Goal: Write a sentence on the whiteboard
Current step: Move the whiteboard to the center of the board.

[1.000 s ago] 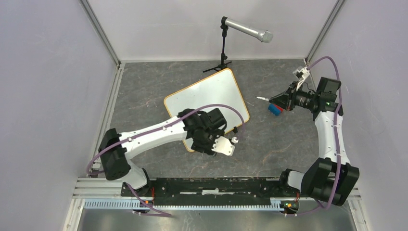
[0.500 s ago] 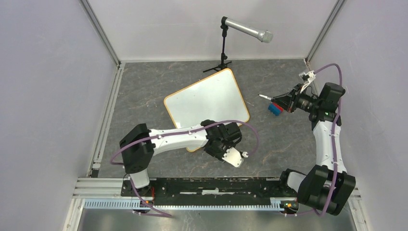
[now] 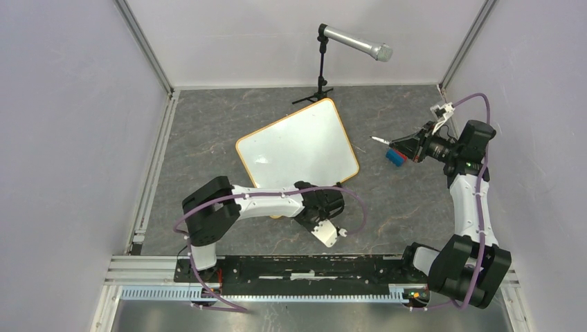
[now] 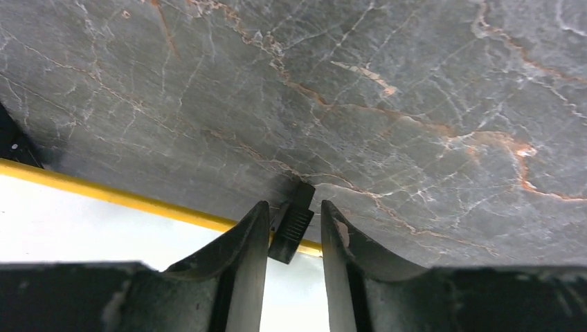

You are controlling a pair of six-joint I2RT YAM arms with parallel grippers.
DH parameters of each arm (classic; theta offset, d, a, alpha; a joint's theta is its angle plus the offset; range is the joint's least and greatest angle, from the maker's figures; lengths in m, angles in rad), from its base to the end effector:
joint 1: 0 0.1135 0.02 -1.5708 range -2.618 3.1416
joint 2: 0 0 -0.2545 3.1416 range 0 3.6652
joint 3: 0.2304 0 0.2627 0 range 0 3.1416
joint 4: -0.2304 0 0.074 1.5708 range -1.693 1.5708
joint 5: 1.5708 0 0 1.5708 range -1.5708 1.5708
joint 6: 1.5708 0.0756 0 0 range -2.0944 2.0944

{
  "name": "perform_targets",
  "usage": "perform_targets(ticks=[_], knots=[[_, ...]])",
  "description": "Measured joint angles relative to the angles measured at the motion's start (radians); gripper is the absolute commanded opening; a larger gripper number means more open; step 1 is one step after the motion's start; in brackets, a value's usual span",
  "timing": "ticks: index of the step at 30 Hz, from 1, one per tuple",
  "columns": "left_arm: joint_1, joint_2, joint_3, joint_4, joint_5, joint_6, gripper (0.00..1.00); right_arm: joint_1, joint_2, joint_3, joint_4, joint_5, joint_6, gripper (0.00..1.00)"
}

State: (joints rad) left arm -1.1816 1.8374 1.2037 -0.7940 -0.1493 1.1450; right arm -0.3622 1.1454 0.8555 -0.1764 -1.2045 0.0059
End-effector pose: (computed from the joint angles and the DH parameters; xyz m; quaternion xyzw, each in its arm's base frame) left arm 0.1432 -0.3195 0.1087 0.9111 0.3991 0.0731 0.0726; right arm 0.2751 -0.0288 0.2843 -0.1638 0.7441 0.3980 0.5109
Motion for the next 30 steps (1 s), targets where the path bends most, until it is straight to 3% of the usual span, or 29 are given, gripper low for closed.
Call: perform_targets(ticks=[10,16,25,30], knots=[[-0.008,0.017,-0.004,0.003,-0.037,0.096,0.08,0.0,0.002,-0.003,0.003,-0.013,0.016,0.0],[-0.035,0.018,-0.004,-0.007,-0.052,0.117,0.03,0.0,0.012,-0.003,0.003,-0.018,0.016,0.0],[-0.195,0.017,-0.029,-0.015,-0.088,0.117,0.02,0.0,0.016,-0.003,-0.033,-0.023,-0.019,0.0],[-0.232,0.012,-0.044,-0.018,-0.11,0.117,0.03,0.0,0.017,-0.002,-0.088,-0.027,-0.065,0.0]])
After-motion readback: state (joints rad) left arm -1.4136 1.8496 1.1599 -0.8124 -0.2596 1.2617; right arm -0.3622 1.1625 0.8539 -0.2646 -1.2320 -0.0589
